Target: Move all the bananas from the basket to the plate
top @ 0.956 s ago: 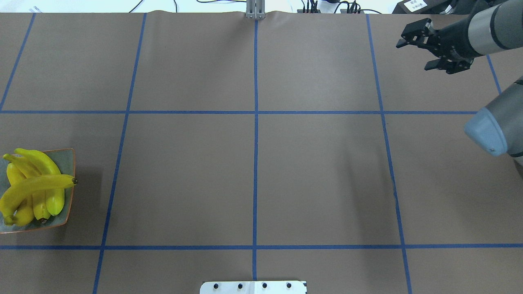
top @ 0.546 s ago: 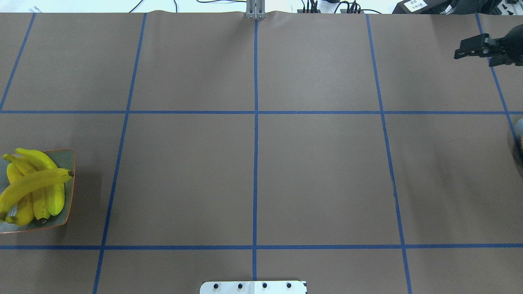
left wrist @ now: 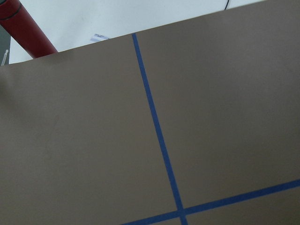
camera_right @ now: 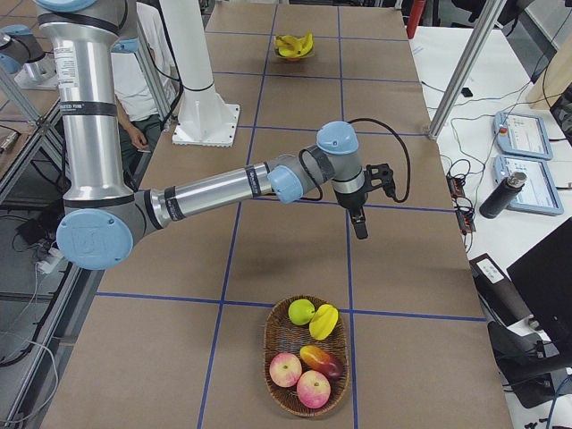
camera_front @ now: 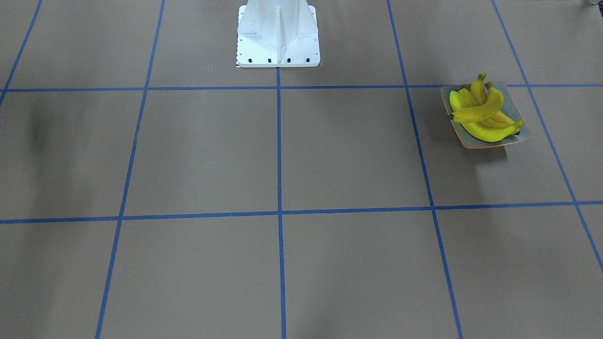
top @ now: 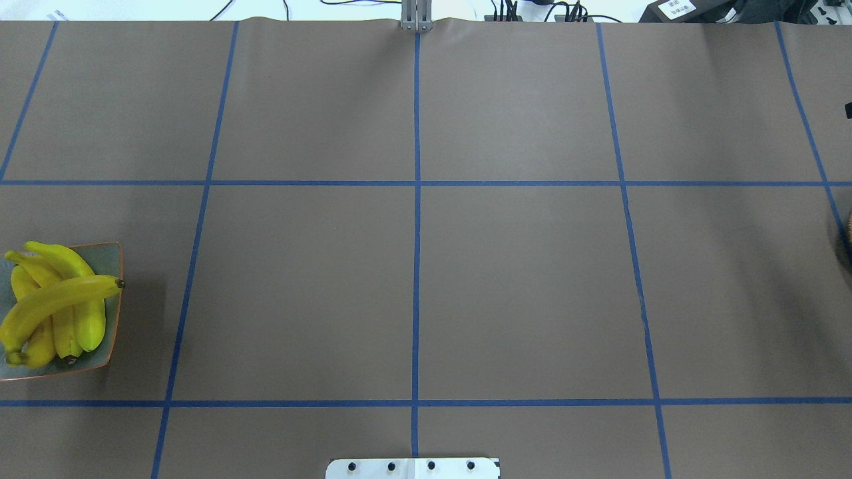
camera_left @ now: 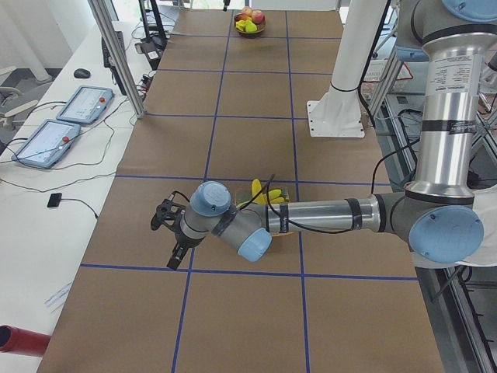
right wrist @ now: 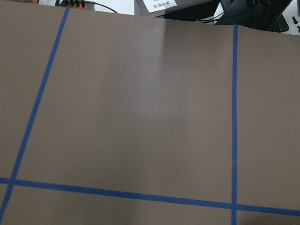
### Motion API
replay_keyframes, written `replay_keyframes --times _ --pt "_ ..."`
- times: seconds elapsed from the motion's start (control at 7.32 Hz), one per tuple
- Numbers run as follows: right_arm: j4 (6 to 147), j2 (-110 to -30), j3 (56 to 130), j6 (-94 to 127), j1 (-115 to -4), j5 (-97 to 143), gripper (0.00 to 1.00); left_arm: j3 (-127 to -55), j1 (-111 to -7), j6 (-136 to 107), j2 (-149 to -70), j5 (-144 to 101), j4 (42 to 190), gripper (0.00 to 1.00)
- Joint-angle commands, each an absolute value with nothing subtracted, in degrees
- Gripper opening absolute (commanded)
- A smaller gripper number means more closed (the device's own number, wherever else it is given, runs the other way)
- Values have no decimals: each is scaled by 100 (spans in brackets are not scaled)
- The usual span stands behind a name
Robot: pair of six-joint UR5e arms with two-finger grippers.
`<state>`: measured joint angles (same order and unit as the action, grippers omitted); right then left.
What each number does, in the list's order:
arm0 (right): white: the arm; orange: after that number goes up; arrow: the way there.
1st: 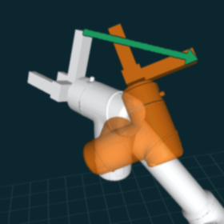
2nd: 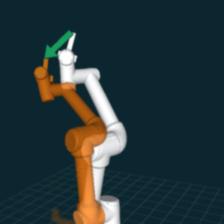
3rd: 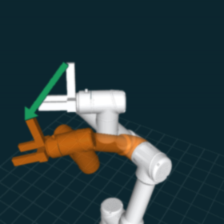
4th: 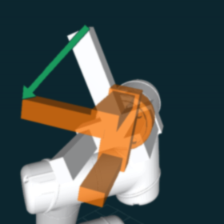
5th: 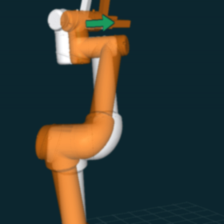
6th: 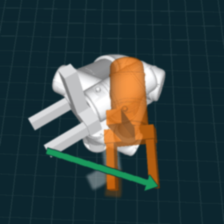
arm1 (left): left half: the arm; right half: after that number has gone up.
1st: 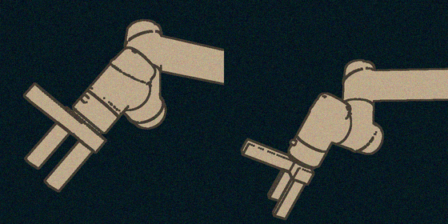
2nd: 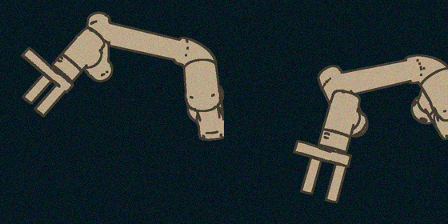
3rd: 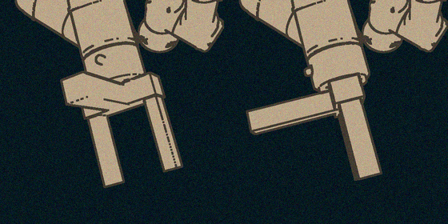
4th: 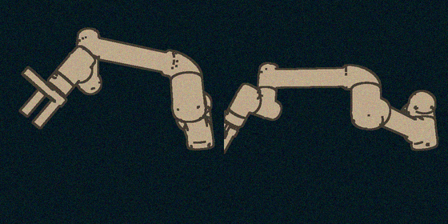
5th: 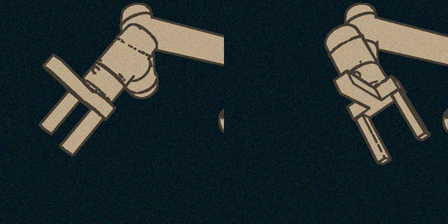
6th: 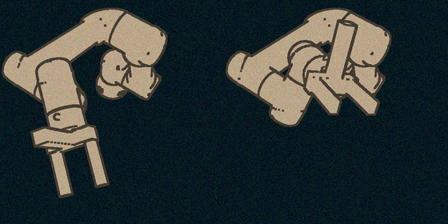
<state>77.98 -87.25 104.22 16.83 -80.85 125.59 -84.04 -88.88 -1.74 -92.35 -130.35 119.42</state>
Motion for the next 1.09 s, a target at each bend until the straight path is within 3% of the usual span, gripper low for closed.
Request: replay_keyframes --times 0.0,0.96 --pt "8191 -8745 10336 1081 -8305 12902 100 -8402 -9096 682 -9448 -13412 10569 100" --pt "8534 -8684 9993 589 -8481 13298 100 -8429 -9325 756 -9431 -14063 10143 100"
